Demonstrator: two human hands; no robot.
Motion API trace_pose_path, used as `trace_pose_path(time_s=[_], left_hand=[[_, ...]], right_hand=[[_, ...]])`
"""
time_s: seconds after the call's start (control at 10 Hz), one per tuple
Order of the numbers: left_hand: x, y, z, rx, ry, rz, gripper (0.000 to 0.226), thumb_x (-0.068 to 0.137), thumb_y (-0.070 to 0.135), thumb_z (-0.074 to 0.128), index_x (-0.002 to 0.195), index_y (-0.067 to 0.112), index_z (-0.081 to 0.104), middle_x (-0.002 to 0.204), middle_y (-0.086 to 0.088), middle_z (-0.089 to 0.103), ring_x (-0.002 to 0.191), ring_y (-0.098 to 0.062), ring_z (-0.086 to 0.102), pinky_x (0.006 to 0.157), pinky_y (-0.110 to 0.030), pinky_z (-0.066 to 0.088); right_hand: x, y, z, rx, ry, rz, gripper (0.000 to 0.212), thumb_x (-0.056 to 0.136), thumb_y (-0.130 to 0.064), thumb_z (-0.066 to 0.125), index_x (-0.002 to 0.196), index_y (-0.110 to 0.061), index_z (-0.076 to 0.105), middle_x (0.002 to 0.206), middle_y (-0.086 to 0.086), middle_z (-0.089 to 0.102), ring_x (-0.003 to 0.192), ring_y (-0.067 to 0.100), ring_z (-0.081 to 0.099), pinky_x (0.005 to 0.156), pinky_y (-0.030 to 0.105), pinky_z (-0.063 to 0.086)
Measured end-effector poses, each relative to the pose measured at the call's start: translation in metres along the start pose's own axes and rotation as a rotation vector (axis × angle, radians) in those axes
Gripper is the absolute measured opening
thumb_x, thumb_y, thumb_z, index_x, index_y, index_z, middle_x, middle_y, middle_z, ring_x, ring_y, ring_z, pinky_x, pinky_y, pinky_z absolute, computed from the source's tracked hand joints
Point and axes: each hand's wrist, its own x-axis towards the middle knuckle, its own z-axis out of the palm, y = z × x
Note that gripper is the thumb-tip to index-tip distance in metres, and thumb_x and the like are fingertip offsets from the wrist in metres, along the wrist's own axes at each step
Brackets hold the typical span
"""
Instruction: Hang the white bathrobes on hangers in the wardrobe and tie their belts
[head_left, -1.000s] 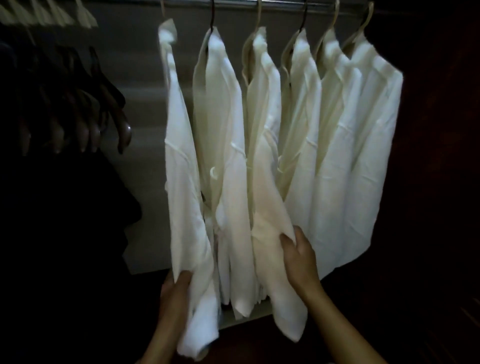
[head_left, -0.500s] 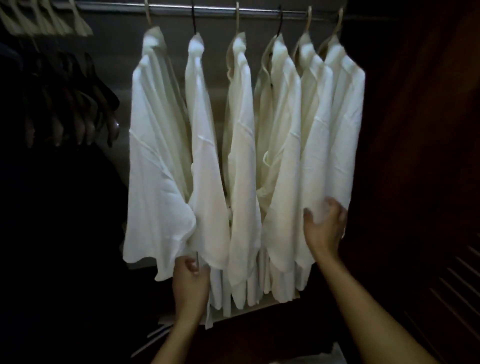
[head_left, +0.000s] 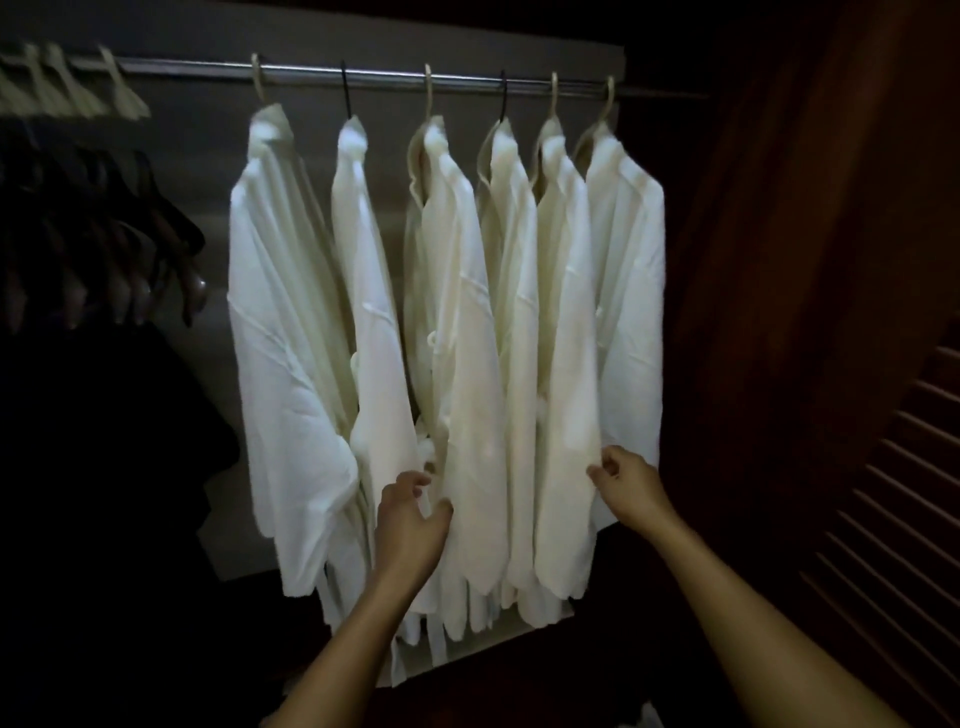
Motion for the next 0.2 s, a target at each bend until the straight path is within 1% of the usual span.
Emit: trace_pose_path(time_s=[0.1, 0.2], left_hand=[[-0.012, -0.006, -0.002, -0.004, -0.012, -0.013, 0.035, 0.090, 0.024, 0.066, 0.124, 0.019, 0.058, 0.119, -0.002, 0.056, 0.108, -0.018, 0.058, 0.085, -0.032, 0.048], [-0.020, -0.005, -0.010, -0.023, 0.003, 0.001, 0.034, 0.091, 0.023, 0.067, 0.123, 0.020, 0.058, 0.119, 0.000, 0.055, 0.106, -0.015, 0.056, 0.081, -0.029, 0.046]], right_hand=[[-0.012, 0.006, 0.000, 0.014, 0.008, 0.027, 0.016, 0.100, -0.023, 0.060, 0.115, -0.020, 0.063, 0.103, -0.001, 0.064, 0.090, 0.015, 0.060, 0.070, 0.024, 0.043], [-0.027, 0.006, 0.002, 0.049, 0.037, 0.027, 0.020, 0.099, -0.021, 0.060, 0.118, -0.022, 0.062, 0.102, -0.003, 0.064, 0.086, 0.008, 0.060, 0.062, 0.019, 0.044]])
